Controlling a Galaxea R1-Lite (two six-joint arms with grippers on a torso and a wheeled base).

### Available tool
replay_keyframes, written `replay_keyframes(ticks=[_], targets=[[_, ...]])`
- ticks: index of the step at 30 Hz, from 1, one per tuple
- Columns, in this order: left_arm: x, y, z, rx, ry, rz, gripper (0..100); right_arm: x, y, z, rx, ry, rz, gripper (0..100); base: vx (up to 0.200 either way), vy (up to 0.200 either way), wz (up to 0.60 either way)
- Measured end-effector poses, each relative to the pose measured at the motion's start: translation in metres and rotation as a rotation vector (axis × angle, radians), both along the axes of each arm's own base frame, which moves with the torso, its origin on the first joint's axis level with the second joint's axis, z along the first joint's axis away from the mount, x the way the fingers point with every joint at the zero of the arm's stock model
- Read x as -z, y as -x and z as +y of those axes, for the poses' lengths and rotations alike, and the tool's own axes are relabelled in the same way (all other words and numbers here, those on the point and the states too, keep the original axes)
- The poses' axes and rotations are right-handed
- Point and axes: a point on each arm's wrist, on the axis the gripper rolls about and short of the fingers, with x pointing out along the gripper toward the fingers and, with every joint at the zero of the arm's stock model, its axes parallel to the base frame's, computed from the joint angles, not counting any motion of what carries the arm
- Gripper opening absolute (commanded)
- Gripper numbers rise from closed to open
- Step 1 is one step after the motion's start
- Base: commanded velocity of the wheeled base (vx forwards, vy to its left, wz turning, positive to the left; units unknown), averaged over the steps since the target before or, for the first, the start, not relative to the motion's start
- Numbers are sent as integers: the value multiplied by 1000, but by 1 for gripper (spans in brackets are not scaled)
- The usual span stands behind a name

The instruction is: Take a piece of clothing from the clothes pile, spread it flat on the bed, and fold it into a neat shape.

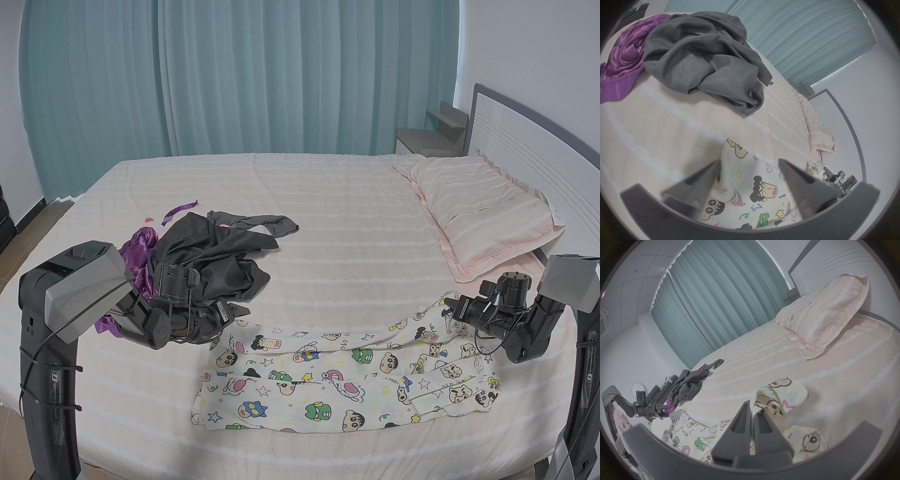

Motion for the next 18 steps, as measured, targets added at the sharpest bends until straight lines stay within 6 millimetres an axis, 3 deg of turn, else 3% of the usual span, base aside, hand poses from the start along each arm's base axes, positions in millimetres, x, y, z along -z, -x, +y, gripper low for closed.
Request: replay_keyframes(ticks=[18], targets=[[1,2,19,-49,-10,13,0,-2,-3,-3,9,1,-12,0,0,0,0]])
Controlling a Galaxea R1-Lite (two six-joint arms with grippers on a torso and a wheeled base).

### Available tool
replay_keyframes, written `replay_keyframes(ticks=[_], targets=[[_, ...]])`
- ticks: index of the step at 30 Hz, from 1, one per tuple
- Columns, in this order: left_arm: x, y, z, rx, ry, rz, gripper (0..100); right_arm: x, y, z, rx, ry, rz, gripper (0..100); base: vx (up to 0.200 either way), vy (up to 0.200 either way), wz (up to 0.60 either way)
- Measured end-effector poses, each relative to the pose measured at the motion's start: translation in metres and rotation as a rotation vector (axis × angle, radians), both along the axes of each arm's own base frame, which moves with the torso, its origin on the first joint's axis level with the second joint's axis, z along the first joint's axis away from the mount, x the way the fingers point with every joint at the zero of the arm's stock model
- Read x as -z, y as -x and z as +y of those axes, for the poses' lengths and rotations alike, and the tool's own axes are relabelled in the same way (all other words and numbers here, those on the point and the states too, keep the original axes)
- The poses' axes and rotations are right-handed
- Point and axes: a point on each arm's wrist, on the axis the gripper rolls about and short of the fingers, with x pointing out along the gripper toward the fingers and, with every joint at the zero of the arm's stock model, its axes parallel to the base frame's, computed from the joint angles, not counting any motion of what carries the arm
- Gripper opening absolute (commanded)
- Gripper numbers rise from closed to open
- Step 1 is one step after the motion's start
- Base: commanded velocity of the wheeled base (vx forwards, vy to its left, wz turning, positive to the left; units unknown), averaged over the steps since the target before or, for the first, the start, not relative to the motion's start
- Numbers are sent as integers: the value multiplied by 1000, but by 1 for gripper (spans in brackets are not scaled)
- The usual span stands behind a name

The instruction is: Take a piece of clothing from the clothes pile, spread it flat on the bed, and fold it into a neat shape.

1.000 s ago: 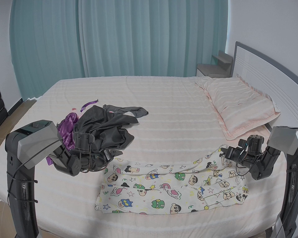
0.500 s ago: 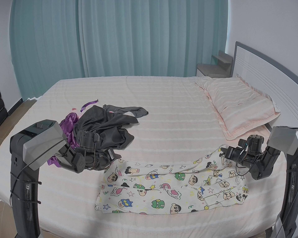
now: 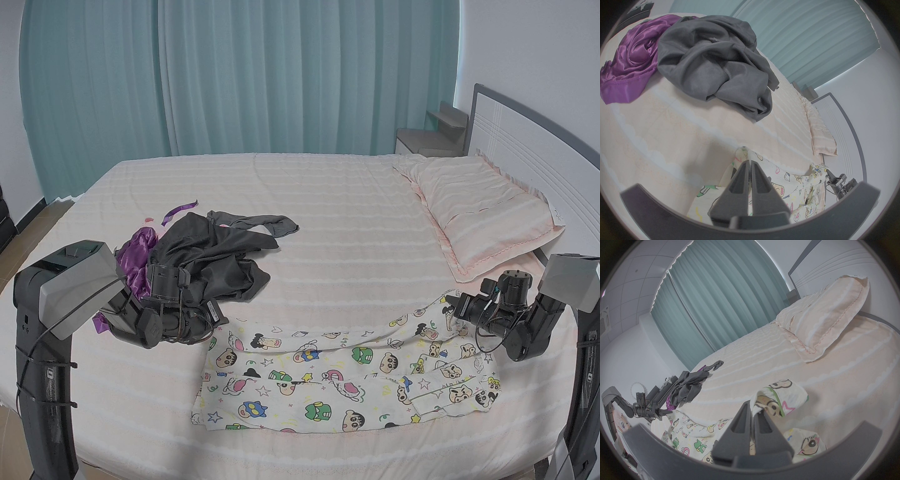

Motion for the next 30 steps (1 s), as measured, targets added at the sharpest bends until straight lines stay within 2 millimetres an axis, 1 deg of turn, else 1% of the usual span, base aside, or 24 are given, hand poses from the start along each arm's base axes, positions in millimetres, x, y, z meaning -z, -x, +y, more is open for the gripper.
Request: replay_keyframes(ticks=[10,15,22,30], targets=[[-14,5,6,-12,0,-23,0,-4,-5,-7,21,-11,-22,0,0,0,0],[-19,12,9,-16,-1,-22,0,-5,-4,-9,30,-20,-16,0,0,0,0],[-23,25,11,-15,0,-60,0,-5,1,-11,31,-21,-6,0,0,0,0],[-26,45,13,-15,4,-81,0,-7,18,-16,22,-3,9,0,0,0,0]])
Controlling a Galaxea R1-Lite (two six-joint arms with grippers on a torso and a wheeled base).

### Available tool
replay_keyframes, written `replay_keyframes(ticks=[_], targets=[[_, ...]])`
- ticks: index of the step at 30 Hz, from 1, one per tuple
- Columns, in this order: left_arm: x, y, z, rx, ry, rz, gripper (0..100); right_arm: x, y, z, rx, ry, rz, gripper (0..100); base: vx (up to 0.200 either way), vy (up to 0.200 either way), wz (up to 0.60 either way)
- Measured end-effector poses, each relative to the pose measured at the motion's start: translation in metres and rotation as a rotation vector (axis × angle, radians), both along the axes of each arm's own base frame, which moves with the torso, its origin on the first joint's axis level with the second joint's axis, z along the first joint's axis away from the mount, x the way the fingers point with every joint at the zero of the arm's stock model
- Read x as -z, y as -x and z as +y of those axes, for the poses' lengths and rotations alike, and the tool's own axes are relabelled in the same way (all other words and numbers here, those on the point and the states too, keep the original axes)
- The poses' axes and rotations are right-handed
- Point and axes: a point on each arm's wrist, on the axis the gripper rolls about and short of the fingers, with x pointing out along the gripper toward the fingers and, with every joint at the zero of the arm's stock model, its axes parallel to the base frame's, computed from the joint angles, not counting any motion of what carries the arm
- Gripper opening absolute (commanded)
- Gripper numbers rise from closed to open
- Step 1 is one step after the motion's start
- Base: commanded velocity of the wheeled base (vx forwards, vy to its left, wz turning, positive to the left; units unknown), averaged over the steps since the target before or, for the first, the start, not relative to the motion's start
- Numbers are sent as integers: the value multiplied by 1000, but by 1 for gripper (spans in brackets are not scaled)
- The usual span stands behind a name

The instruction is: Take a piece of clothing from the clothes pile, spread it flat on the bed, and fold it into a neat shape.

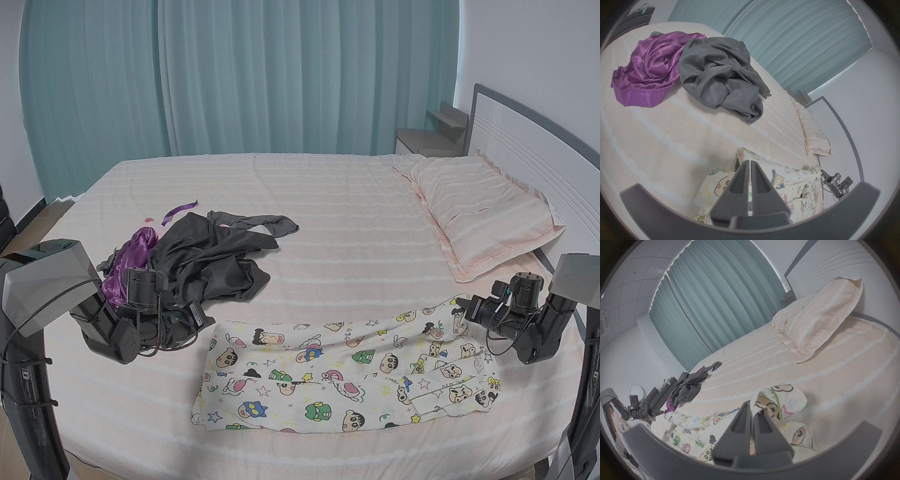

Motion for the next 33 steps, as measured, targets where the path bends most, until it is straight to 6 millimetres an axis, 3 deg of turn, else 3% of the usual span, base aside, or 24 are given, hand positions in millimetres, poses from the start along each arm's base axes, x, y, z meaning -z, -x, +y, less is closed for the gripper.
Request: replay_keyframes(ticks=[14,23,24,33], targets=[[9,40,3,11,1,17,0,17,38,-3,-63,98,13,0,0,0,0],[23,40,2,15,-4,55,0,30,46,-10,-45,95,40,0,0,0,0],[24,38,1,15,-3,53,0,31,47,-10,-46,94,46,100,0,0,0],[22,19,-5,13,-1,10,0,36,50,-11,-40,86,69,100,0,0,0]])
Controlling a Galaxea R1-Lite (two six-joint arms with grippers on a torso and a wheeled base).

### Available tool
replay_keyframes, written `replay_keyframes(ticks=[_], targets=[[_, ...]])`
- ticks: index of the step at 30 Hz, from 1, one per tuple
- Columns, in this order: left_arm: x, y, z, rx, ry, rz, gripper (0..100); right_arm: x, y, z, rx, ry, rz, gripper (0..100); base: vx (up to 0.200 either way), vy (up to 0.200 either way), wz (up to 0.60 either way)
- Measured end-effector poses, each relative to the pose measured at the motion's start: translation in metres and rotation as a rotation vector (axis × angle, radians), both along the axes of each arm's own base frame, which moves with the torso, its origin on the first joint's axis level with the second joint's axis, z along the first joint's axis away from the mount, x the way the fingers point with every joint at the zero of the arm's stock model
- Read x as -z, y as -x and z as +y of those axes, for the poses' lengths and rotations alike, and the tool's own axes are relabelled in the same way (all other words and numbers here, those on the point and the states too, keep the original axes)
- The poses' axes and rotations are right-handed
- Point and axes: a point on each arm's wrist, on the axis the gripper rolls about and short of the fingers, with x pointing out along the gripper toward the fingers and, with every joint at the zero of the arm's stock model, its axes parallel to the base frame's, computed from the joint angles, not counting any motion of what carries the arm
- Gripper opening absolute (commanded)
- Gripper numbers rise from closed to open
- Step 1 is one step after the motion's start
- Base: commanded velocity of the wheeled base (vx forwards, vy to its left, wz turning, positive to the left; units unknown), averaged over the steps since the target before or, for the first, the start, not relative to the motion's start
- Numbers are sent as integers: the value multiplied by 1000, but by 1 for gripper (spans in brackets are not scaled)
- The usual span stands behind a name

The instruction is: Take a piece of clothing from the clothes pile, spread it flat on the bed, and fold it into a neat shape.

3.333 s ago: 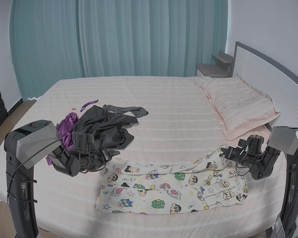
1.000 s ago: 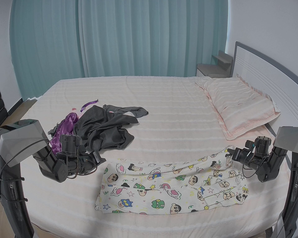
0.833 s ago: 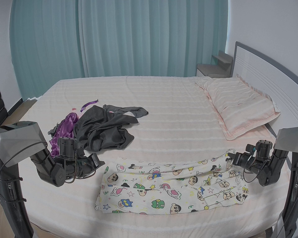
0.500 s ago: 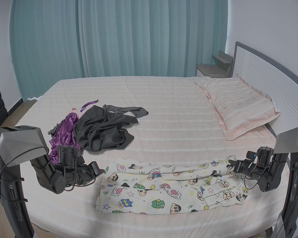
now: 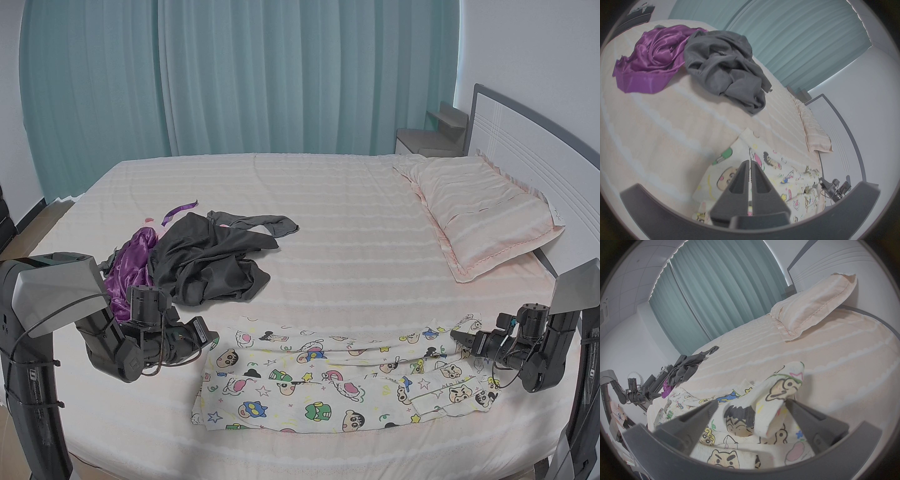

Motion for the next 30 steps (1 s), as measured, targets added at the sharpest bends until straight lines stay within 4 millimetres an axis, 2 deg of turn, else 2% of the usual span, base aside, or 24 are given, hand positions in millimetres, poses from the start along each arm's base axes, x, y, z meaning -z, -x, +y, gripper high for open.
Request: replay_keyframes(ticks=[6,15,20,30], targets=[[-3,-17,-2,-41,-18,-34,0,-5,5,-3,23,-6,-30,100,0,0,0],[-7,-45,-6,-103,-18,44,0,-7,17,-11,83,-45,3,100,0,0,0],[-4,-57,-8,-100,-28,103,0,-8,22,-13,121,-85,27,100,0,0,0],[6,-81,-21,-49,-58,88,0,-10,24,-9,121,-96,33,100,0,0,0]])
